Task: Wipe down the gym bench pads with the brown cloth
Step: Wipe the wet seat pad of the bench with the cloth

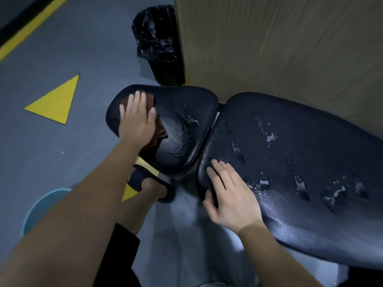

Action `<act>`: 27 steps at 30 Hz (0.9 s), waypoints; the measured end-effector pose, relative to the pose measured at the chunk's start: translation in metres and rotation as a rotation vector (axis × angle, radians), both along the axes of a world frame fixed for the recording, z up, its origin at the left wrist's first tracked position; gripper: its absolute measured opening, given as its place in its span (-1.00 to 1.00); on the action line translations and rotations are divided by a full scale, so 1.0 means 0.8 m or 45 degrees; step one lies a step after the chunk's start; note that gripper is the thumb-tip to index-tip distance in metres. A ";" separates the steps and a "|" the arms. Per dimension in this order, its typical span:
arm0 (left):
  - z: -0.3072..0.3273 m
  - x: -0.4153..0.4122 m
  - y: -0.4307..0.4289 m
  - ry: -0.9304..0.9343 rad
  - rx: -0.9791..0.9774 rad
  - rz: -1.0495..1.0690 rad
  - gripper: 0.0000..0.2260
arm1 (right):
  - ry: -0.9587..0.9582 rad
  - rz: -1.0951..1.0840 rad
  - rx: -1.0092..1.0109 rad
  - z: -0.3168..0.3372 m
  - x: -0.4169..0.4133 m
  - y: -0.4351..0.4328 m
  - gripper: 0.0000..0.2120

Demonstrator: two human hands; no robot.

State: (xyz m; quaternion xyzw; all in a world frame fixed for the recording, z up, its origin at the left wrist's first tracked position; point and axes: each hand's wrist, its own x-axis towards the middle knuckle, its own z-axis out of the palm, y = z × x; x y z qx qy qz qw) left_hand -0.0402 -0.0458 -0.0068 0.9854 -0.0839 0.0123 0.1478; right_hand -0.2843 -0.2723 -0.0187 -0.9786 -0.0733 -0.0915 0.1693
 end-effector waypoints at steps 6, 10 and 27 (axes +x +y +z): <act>0.013 0.047 -0.094 0.066 0.033 -0.360 -0.44 | 0.049 0.021 -0.068 0.002 0.003 -0.003 -0.42; 0.016 -0.017 -0.123 0.056 -0.041 -0.590 -0.35 | 0.016 0.018 -0.057 0.007 0.005 -0.003 -0.44; 0.003 -0.078 -0.022 0.015 -0.128 -0.020 -0.46 | 0.054 -0.005 0.057 0.007 -0.004 0.001 -0.49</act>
